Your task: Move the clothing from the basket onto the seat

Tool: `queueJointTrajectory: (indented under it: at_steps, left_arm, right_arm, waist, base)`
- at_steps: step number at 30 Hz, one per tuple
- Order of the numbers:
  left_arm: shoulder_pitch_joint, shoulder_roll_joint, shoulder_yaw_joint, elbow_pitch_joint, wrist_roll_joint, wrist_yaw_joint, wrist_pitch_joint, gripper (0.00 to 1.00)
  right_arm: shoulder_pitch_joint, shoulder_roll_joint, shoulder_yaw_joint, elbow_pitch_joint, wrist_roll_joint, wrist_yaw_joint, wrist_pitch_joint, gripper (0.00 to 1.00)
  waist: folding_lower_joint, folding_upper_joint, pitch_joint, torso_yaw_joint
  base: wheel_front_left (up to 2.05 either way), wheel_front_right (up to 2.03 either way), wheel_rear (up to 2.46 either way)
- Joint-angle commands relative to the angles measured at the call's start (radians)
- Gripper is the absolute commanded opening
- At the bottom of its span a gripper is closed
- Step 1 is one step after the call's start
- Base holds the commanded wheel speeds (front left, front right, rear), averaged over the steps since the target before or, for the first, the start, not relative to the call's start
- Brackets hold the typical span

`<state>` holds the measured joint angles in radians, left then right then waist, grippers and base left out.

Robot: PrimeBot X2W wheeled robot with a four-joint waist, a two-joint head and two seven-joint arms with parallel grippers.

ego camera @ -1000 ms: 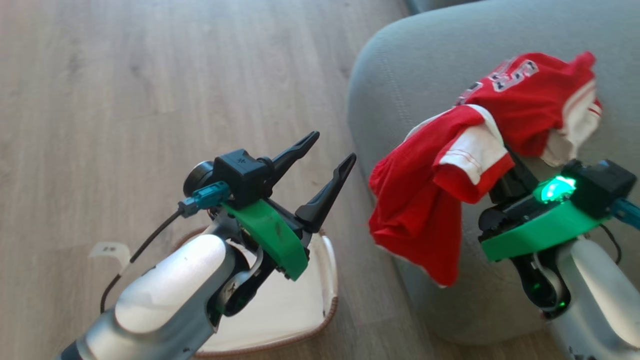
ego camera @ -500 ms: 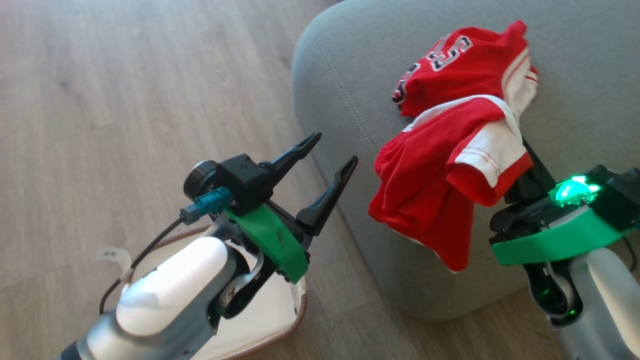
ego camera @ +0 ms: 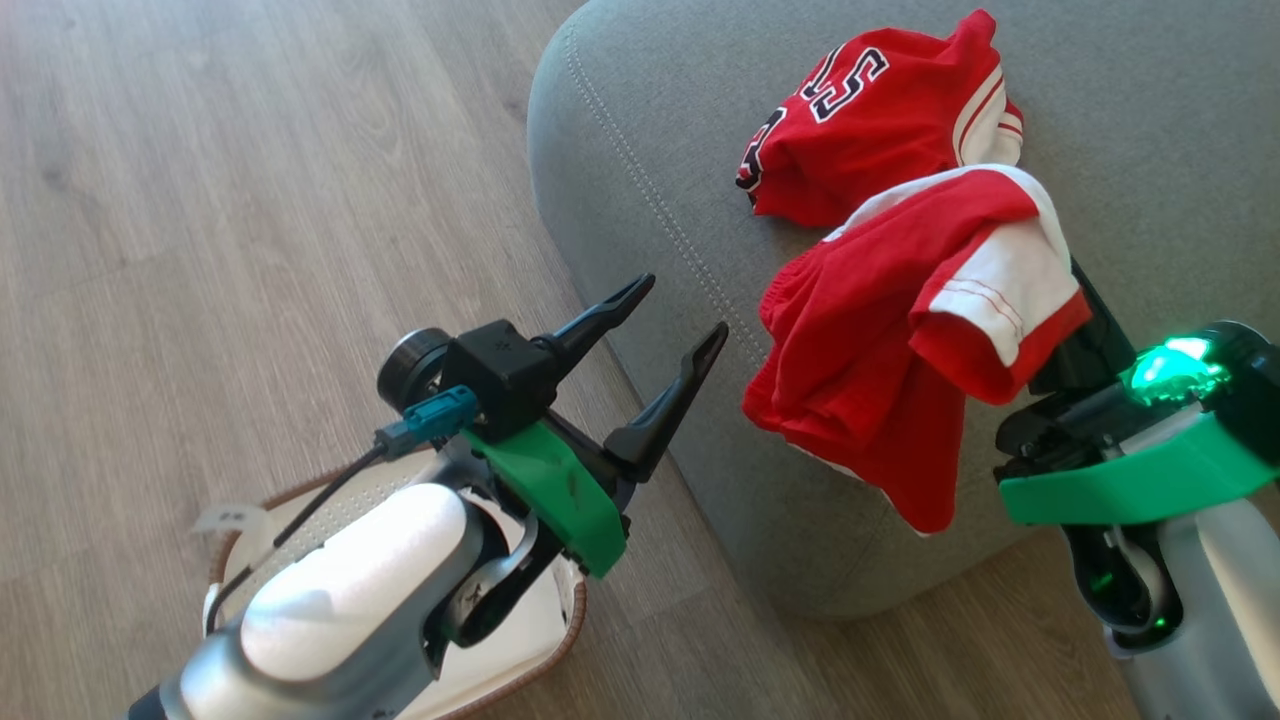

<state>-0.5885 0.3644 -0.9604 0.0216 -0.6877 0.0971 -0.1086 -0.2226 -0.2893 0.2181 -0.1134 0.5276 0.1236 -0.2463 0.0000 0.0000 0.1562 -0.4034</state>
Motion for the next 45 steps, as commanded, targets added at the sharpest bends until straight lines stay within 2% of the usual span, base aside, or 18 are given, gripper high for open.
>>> queueJointTrajectory:
  at_steps: [1, 14, 16, 20, 26, 32, 34, 39, 45]
  left_arm:
    - [-0.043, 0.017, 0.036, -0.035, 0.011, 0.001, -0.011, 1.0]
    - [-0.08, 0.026, 0.031, -0.045, 0.018, -0.01, 0.006, 1.0]
    - [-0.093, 0.029, 0.029, -0.048, 0.021, -0.014, 0.015, 1.0]
    - [-0.106, 0.033, 0.028, -0.052, 0.023, -0.017, 0.024, 1.0]
    - [-0.135, 0.04, 0.024, -0.064, 0.029, -0.022, 0.047, 1.0]
    - [-0.169, 0.042, 0.021, -0.075, 0.037, -0.029, 0.067, 1.0]
    - [-0.18, 0.042, 0.02, -0.079, 0.039, -0.03, 0.072, 1.0]
    - [-0.209, 0.037, 0.014, -0.086, 0.05, -0.037, 0.084, 1.0]
    - [-0.248, 0.023, 0.013, -0.089, 0.061, -0.043, 0.088, 1.0]
  right_arm:
    - [-0.003, -0.009, 0.001, -0.043, -0.008, 0.007, 0.004, 0.0]
    - [-0.15, -0.083, -0.055, -0.043, 0.004, 0.007, 0.044, 0.0]
    - [-0.21, -0.126, -0.064, -0.024, 0.003, 0.007, 0.062, 0.0]
    - [-0.27, -0.165, -0.089, -0.005, 0.012, 0.007, 0.074, 0.0]
    - [-0.383, -0.258, -0.141, 0.051, 0.04, 0.007, 0.096, 0.0]
    - [-0.482, -0.345, -0.223, 0.172, 0.067, 0.007, 0.103, 0.0]
    - [-0.501, -0.377, -0.222, 0.235, 0.058, 0.007, 0.112, 0.0]
    - [-0.56, -0.416, -0.225, 0.416, 0.068, 0.007, 0.1, 0.0]
    - [-0.661, -0.443, -0.256, 0.609, -0.022, 0.007, 0.064, 0.0]
  waist:
    - [0.0, 0.0, 0.003, 0.001]
    - [0.0, 0.0, 0.062, 0.025]
    - [0.0, 0.0, 0.083, 0.037]
    - [0.0, 0.0, 0.106, 0.05]
    - [0.0, 0.0, 0.16, 0.082]
    - [0.0, 0.0, 0.221, 0.123]
    - [0.0, 0.0, 0.245, 0.137]
    - [0.0, 0.0, 0.302, 0.174]
    - [0.0, 0.0, 0.369, 0.216]
  base:
    - [0.0, 0.0, 0.0]
    - [0.0, 0.0, 0.0]
    - [0.0, 0.0, 0.0]
    - [0.0, 0.0, 0.0]
    - [0.0, 0.0, 0.0]
    - [0.0, 0.0, 0.0]
    - [0.0, 0.0, 0.0]
    - [0.0, 0.0, 0.0]
    - [0.0, 0.0, 0.0]
